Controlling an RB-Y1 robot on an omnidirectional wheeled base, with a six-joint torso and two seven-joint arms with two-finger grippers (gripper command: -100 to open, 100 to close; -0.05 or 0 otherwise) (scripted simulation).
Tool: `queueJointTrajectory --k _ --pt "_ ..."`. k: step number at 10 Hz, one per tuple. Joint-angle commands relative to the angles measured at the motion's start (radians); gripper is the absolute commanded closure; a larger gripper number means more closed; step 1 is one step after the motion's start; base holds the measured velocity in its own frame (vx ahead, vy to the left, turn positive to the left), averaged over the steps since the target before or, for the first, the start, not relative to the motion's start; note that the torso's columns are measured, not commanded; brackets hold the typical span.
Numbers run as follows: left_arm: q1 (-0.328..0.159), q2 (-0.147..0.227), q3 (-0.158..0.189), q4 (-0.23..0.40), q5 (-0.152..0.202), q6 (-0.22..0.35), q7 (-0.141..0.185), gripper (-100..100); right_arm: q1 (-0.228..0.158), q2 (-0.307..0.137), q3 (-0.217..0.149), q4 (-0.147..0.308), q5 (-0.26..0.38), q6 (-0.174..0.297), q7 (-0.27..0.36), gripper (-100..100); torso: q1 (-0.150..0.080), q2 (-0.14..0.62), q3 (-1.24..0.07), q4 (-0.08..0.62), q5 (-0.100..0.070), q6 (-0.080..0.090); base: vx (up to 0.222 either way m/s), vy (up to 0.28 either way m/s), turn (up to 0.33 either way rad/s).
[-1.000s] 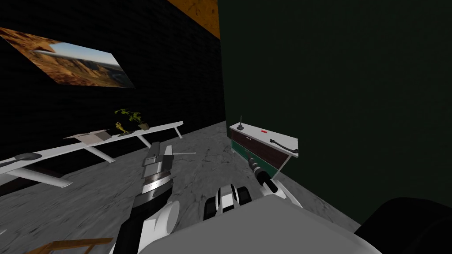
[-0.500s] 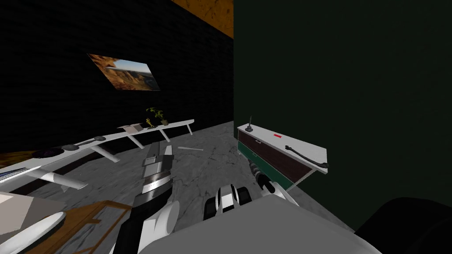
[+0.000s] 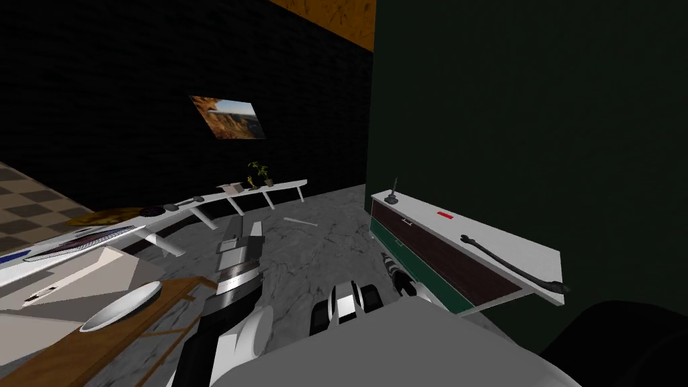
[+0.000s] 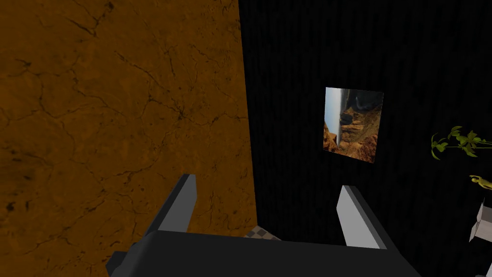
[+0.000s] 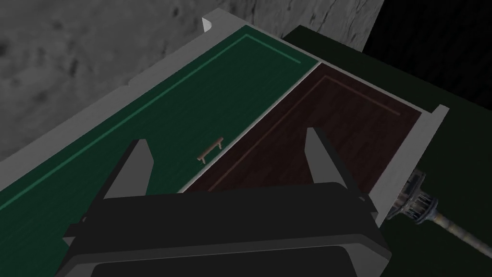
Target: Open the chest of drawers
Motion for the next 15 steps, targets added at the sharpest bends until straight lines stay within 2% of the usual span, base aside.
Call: queueJointTrajectory --k 1,2,4,5,7,8,10,11,13,14,15 --pt "0.000 0.000 0.000 0.000 0.000 0.000 0.000 0 0.011 -0.003 0.000 0.039 0.012 0.061 -0.007 -100 0.000 0.000 -0.001 0.000 0.000 0.001 0.030 -0.021 0.107" --pt "0.000 0.000 0.000 0.000 0.000 0.000 0.000 0 0.012 -0.006 0.006 0.090 0.036 0.097 -0.015 -100 0.001 0.001 0.000 0.000 0.000 0.001 0.048 -0.028 0.284" --pt "0.000 0.000 0.000 0.000 0.000 0.000 0.000 0 0.012 -0.006 0.006 0.095 0.036 0.143 -0.015 -100 0.000 0.000 0.000 0.000 0.000 0.001 0.037 -0.029 0.240" --pt "0.000 0.000 0.000 0.000 0.000 0.000 0.000 0 0.013 -0.008 0.012 0.143 0.058 0.176 -0.024 -100 0.001 0.001 0.000 0.000 0.000 0.001 0.044 -0.045 0.361" --pt "0.000 0.000 0.000 0.000 0.000 0.000 0.000 0 0.013 -0.008 0.012 0.151 0.058 0.223 -0.024 -100 0.000 -0.001 -0.001 0.000 0.000 0.001 0.040 -0.038 0.255" --pt "0.000 0.000 0.000 0.000 0.000 0.000 0.000 0 0.013 -0.010 0.018 0.201 0.078 0.252 -0.033 -100 0.001 0.001 0.000 0.000 0.000 0.002 0.033 -0.035 0.357" --pt "0.000 0.000 0.000 0.000 0.000 0.000 0.000 0 0.013 -0.010 0.018 0.207 0.078 0.303 -0.033 -100 0.000 0.000 0.000 0.000 0.000 0.001 0.030 -0.035 0.194" --pt "0.000 0.000 0.000 0.000 0.000 0.000 0.000 0 0.013 -0.012 0.022 0.247 0.097 0.335 -0.041 -100 0.001 0.001 0.000 0.000 0.000 0.001 0.027 -0.035 0.341" --pt "0.000 0.000 0.000 0.000 0.000 0.000 0.000 0 0.013 -0.012 0.022 0.263 0.097 0.382 -0.041 -100 0.000 0.000 0.000 0.000 0.000 0.001 0.029 -0.043 0.235" --pt "0.000 0.000 0.000 0.000 0.000 0.000 0.000 0 0.012 -0.013 0.027 0.307 0.113 0.412 -0.048 -100 0.001 0.001 0.000 0.000 0.000 0.002 0.031 -0.046 0.262" --pt "0.000 0.000 0.000 0.000 0.000 0.000 0.000 0 0.012 -0.013 0.027 0.318 0.113 0.443 -0.048 -100 0.000 0.000 0.000 0.000 0.000 0.000 0.029 -0.050 0.400"
